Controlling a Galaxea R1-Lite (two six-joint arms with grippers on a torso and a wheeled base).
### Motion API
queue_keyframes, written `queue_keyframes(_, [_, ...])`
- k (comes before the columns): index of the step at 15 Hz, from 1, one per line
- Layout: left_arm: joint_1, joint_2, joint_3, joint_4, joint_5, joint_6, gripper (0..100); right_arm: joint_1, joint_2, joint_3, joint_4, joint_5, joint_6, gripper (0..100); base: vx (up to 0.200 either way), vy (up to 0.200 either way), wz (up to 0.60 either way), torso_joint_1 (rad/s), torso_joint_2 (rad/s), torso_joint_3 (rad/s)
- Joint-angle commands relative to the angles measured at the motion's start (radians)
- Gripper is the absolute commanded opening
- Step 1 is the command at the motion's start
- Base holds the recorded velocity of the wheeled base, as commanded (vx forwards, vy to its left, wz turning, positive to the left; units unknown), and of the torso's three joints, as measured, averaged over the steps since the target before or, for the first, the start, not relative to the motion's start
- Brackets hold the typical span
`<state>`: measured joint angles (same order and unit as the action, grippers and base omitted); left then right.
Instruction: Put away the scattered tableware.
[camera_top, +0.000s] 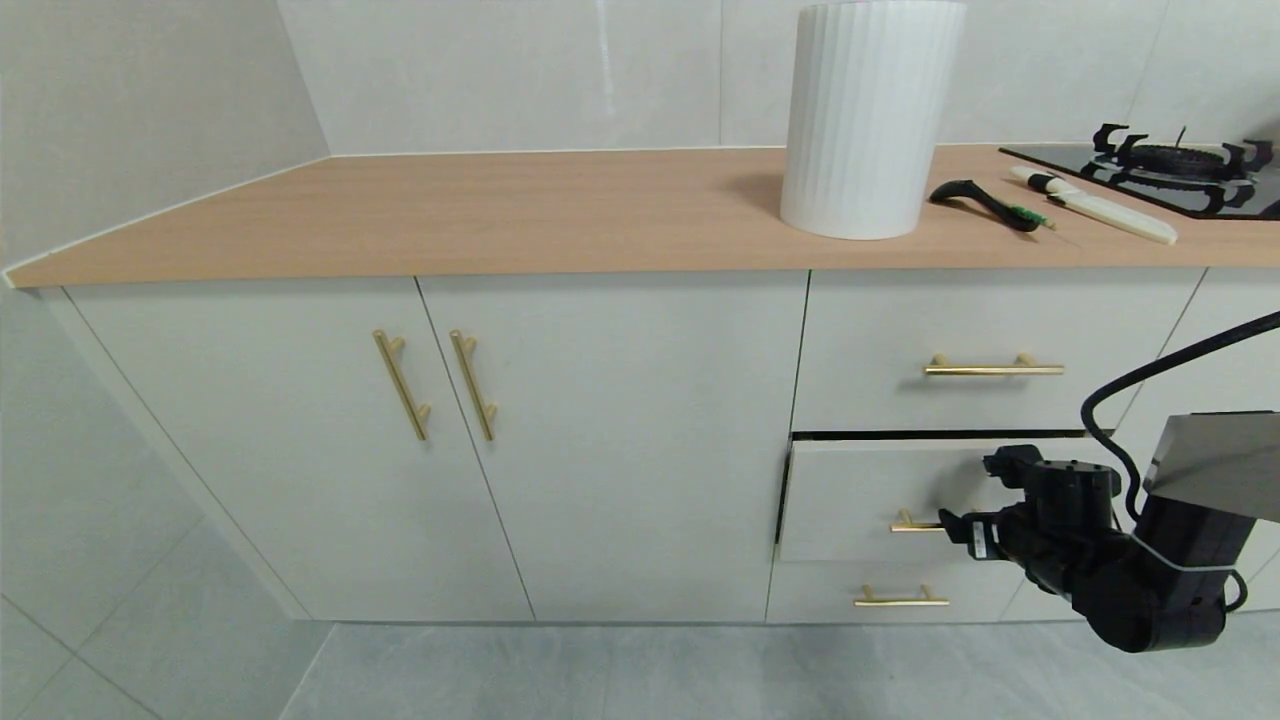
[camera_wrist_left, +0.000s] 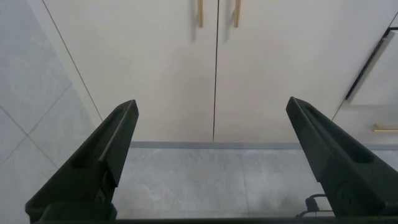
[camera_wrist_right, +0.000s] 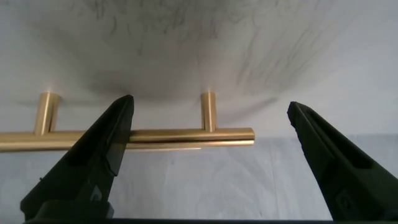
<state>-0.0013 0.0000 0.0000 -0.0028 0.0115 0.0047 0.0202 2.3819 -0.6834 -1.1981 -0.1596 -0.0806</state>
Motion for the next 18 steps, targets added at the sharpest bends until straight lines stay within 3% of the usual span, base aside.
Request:
queue_keyframes(1, [0.001,0.002,0.000,0.000,0.001,0.000,100,0.001,-0.165,0.122,0.012,0.017,-0.007,100,0.000,0.000,0.00,0.000,0.00,0.000])
queue_keyframes(2, [0.001,0.002,0.000,0.000,0.001,0.000,100,0.001,-0.247,0.154,0.054,0.040,-0.008,100,0.000,0.000,0.00,0.000,0.00,0.000])
queue_keyframes(5, [0.000,0.002,0.000,0.000,0.001,0.000,100,0.050,-0.570,0.157,0.348,0.077,-0.004,100,0.000,0.000,0.00,0.000,0.00,0.000])
queue_keyframes(8, [0.000,0.002,0.000,0.000,0.001,0.000,100,0.113,-0.782,0.076,0.635,0.100,0.005,100,0.000,0.000,0.00,0.000,0.00,0.000])
queue_keyframes(10, [0.000,0.002,0.000,0.000,0.001,0.000,100,0.121,-0.791,0.007,0.703,0.101,0.032,100,0.000,0.000,0.00,0.000,0.00,0.000])
queue_keyframes(18, [0.000,0.002,0.000,0.000,0.001,0.000,100,0.149,-0.532,-0.116,0.684,0.092,0.105,100,0.000,0.000,0.00,0.000,0.00,0.000])
